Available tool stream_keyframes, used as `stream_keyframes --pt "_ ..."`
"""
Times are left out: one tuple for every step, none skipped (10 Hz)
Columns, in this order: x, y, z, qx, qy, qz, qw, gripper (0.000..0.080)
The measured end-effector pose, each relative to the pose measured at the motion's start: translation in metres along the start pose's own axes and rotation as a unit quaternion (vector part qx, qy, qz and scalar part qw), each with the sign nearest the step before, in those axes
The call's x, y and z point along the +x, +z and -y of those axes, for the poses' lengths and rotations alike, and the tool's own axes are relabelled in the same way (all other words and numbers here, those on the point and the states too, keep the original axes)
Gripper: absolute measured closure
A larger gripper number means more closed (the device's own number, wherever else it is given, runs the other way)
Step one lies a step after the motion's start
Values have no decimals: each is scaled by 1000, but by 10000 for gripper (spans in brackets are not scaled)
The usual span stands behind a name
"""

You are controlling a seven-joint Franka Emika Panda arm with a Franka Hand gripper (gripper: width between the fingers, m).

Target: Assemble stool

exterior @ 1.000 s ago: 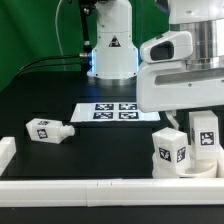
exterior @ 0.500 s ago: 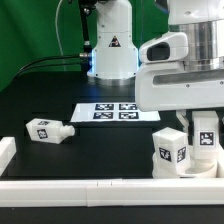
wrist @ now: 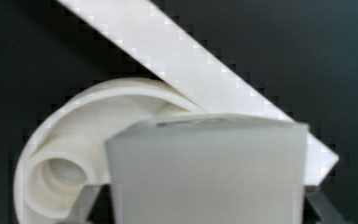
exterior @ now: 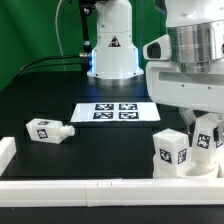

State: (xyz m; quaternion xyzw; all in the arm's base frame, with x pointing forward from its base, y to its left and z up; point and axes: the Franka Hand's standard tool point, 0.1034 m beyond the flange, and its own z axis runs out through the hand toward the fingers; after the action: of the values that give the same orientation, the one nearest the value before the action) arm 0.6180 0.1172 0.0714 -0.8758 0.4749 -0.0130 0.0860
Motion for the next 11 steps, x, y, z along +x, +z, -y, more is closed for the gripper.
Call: stream_keyframes --pt "0 0 0 0 27 0 1000 465" --pt "0 0 0 0 55 0 999 465" --pt "0 0 0 0 84 0 997 465" --pt "0 0 1 1 127 0 992 465" --pt "-1 1 1 10 230 4 973 465" --pt "1 1 2 26 311 3 950 465" --pt "3 1 3 54 368 0 928 465" --pt "1 2 3 50 367 3 929 465" --pt "1 2 3 50 354 2 934 465" --pt "0 2 4 50 338 2 940 465" --pt "-3 -2 5 44 307 7 951 285"
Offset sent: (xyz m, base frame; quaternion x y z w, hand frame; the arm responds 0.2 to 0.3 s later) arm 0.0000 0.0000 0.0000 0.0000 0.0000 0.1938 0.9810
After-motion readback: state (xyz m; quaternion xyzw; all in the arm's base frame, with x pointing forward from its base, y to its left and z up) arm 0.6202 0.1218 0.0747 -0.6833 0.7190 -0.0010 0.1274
